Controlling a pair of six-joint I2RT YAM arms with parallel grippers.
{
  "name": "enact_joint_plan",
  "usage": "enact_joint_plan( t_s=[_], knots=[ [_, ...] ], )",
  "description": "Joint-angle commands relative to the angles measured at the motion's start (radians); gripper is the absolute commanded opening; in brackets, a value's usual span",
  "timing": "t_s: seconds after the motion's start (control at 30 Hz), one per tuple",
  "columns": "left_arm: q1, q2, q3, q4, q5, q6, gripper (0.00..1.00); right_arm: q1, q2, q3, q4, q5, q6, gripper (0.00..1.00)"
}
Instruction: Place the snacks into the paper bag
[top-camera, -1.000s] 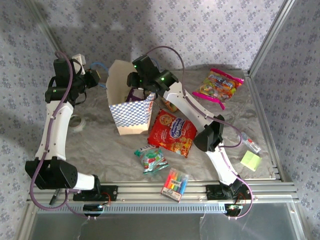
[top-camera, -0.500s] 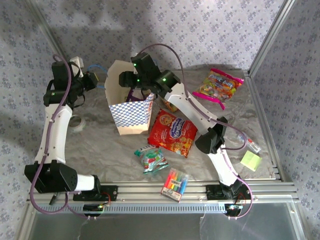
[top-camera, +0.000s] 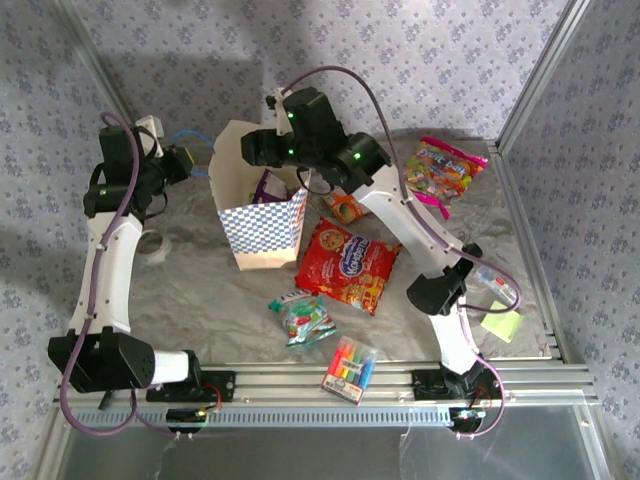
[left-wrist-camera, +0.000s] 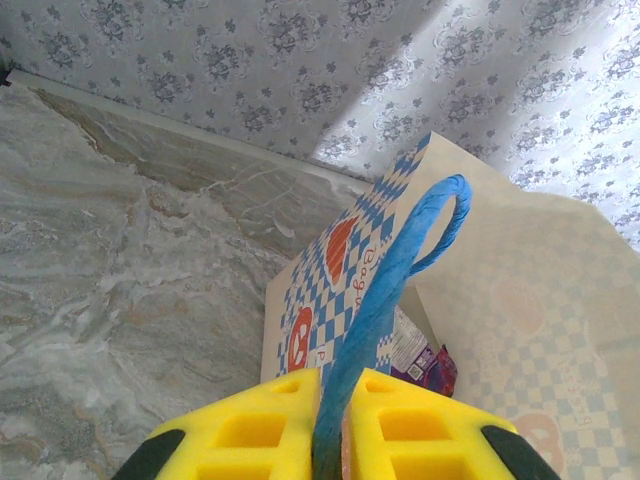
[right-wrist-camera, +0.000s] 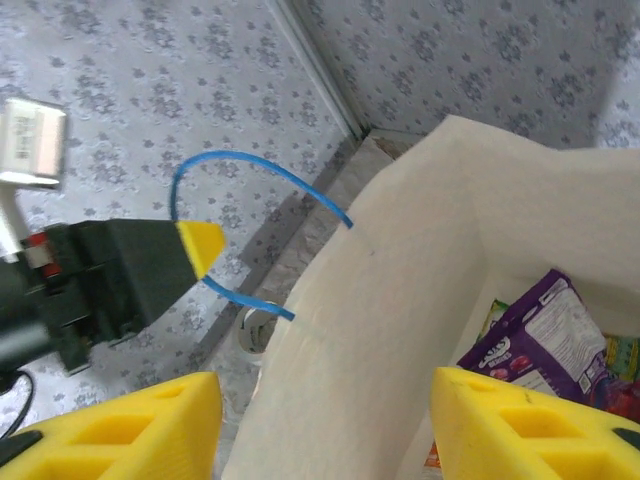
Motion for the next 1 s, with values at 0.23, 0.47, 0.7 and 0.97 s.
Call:
enact_joint_plan(
  t_s=[0.23,0.47,0.7,0.97],
  knots=[
    [0.007,-0.029,0.003,0.002,0.027,-0.014,0.17,-0.013,-0.342,-0.325,0.053,0.126,-0.202,0.64],
    [0.007,-0.021,0.015,-0.012,0.027,-0.018,0.19,-0.102,-0.576,-0.617,0.111,0.236,-0.196,0.68],
    [0.005,-0.014,0.028,-0.031,0.026,-0.019,0.20,-0.259,-0.737,-0.853,0.129,0.252,-0.116,0.70],
    [0.005,-0.014,0.028,-0.047,0.015,-0.020,0.21,-0.416,-0.841,-1.035,0.121,0.241,-0.046,0.72]
  ],
)
